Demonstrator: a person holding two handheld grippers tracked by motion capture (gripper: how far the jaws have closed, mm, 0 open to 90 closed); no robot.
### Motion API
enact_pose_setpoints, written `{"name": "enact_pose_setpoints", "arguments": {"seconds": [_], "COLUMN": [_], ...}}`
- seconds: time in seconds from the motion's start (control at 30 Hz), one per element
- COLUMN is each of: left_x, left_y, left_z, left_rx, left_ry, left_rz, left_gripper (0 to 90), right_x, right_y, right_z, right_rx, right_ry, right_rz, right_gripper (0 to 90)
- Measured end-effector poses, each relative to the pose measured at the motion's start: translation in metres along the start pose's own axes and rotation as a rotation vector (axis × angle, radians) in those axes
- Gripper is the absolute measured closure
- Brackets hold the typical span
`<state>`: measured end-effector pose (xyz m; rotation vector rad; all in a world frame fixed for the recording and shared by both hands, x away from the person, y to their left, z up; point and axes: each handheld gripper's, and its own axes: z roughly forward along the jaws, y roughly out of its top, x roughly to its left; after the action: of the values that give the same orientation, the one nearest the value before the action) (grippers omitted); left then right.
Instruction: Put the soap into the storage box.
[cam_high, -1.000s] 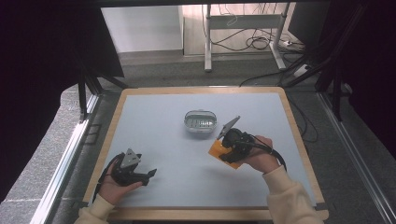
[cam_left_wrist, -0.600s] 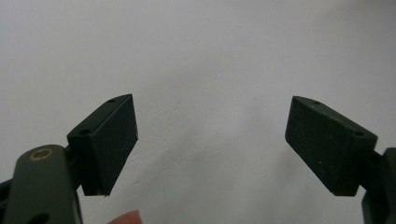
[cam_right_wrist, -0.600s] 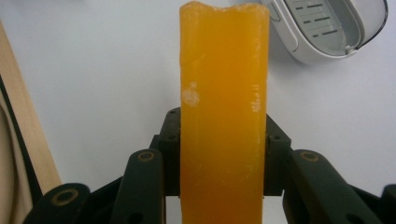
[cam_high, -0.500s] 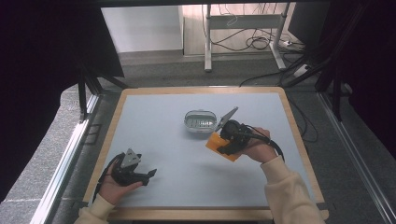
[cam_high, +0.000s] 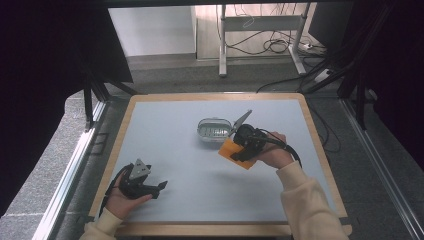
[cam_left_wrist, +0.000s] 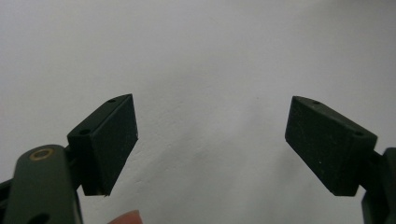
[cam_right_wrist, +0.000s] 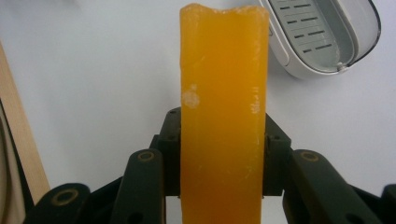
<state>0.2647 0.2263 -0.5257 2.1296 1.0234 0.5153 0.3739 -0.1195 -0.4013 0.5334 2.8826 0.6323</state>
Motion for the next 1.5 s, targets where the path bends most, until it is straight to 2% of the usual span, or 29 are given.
{"name": "enact_pose_setpoints", "arguments": {"seconds": [0.7,1.07,1.5], "left_x": [0.000,0.000,0.000], "left_y": [0.000,0.000,0.000], "left_z": [0.000,0.000,0.000], "left_rx": [0.000,0.001,0.002], "left_ry": [-0.014,-0.014,-0.014], "left_rz": [-0.005,-0.001,0.001], "left_gripper": [17.1,17.0,17.0], "right_x": [-0.019,-0.027,-0.036], "right_y": [0.011,0.017,0.024], "right_z": [0.002,-0.001,0.000], "right_rx": [-0.004,0.002,0.012], "right_ry": [0.007,-0.016,-0.014], "right_rz": [-0.002,-0.006,-0.010], "right_gripper": [61.5,61.5,61.5]}}
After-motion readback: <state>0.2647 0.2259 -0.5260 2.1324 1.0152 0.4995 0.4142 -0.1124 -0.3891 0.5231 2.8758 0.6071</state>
